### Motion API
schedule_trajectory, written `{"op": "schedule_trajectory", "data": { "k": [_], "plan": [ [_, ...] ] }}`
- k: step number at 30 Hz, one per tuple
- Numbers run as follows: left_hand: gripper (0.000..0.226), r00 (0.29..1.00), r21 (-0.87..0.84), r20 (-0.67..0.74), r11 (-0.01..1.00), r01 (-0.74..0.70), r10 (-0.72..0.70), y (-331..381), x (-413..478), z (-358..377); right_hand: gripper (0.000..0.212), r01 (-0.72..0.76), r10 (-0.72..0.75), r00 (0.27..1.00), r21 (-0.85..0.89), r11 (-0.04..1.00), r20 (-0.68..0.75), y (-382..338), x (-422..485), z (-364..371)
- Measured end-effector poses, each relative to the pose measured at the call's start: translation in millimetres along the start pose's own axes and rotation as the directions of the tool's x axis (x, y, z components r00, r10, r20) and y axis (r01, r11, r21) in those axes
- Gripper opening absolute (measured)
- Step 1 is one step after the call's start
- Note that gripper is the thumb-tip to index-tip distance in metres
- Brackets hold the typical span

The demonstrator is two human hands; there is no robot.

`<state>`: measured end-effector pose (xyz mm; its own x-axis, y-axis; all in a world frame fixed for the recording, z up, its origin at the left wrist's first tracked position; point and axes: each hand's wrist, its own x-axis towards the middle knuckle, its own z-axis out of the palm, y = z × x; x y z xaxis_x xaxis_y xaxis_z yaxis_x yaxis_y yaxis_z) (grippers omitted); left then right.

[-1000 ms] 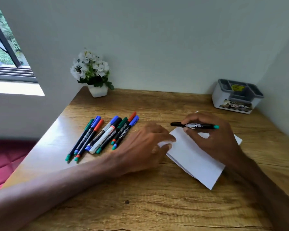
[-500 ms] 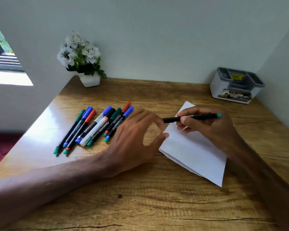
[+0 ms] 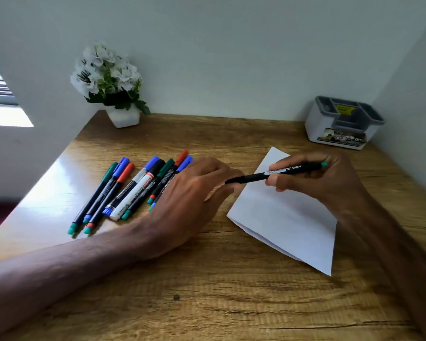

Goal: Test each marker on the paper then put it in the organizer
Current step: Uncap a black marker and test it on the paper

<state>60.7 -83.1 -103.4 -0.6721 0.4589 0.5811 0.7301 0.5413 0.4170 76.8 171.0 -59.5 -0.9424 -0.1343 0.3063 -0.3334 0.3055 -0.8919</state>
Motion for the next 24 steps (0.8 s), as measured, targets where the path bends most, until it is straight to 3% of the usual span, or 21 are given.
{"op": "schedule_trajectory", "data": {
  "k": [2, 4, 6, 10, 16, 24],
  "plan": [
    [0.027, 1.0, 0.016, -0.01, 1.0, 0.003, -0.003, 1, 1, -1, 0.02, 0.057, -0.056, 0.998, -0.203, 0.978, 0.01, -2, -2, -5],
    [0.028, 1.0, 0.039, -0.013, 0.999, 0.003, -0.003, 2, 1, 0, 0.02, 0.223, -0.217, 0.974, -0.454, 0.863, 0.066, 0, -2, -5],
    [0.03, 1.0, 0.042, 0.0, 0.999, 0.021, -0.021, 2, 2, 1, 0.021, 0.366, -0.357, 0.924, -0.572, 0.734, 0.134, 6, -3, 0],
    [0.028, 0.999, 0.033, 0.007, 0.999, 0.042, -0.043, 3, 2, 3, 0.023, 0.457, -0.435, 0.88, -0.584, 0.671, 0.189, 12, -4, 15],
    [0.028, 1.0, 0.018, -0.003, 1.0, -0.004, 0.004, 4, 2, 7, 0.03, 0.489, -0.399, 0.871, -0.595, 0.638, 0.288, 24, 1, 22],
    [0.029, 0.996, -0.003, 0.014, 0.996, -0.088, 0.088, 4, 5, 10, 0.031, 0.51, -0.44, 0.856, -0.585, 0.63, 0.273, 25, -1, 20]
  ]
}}
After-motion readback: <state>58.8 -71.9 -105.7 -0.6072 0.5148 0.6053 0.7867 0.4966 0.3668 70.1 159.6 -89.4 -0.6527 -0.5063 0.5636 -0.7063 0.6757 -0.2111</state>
